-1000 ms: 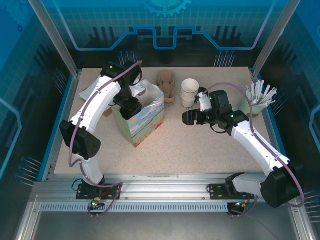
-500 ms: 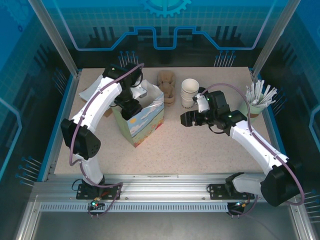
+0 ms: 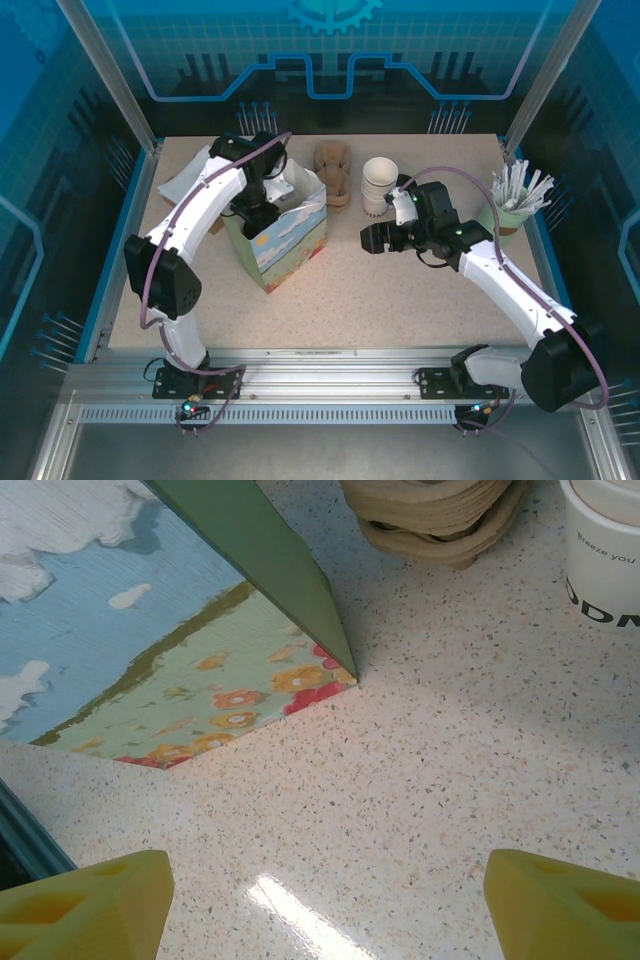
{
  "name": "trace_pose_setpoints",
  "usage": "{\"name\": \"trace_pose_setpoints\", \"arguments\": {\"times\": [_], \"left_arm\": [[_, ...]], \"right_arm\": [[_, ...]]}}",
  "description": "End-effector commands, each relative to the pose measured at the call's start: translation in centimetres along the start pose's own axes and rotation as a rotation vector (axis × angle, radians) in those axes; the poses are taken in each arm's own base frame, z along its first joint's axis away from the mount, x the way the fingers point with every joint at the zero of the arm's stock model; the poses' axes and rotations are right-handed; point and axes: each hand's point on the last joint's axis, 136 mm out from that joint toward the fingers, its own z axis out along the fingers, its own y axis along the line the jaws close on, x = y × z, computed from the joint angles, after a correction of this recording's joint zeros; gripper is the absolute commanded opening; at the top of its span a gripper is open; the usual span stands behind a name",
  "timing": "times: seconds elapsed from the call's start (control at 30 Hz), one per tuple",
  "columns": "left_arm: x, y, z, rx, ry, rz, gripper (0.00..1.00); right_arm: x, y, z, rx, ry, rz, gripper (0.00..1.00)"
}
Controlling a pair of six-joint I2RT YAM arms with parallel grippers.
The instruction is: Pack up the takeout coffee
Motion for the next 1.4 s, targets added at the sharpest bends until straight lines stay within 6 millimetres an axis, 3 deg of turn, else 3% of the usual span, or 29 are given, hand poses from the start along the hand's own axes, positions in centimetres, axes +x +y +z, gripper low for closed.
{"name": "trace_pose_setpoints", "arguments": {"times": [0.0, 1.1, 1.37], "left_arm": [[0.2, 0.2, 0.9, 0.019, 0.023, 0.002, 0.49], [1.2, 0.1, 2.0, 0.017, 0.035, 0.033, 0.49], [1.4, 0.1, 1.3, 0.012, 0.018, 0.028, 0.49]], "right_arm": [[0.6, 0.4, 0.6, -0.009, 0.017, -0.012, 0.82], [0.7, 0.9, 1.1, -0.022, 0.038, -0.025, 0.83], [0.8, 1.0, 1.3, -0.023, 0.044, -0.029, 0.83]]}}
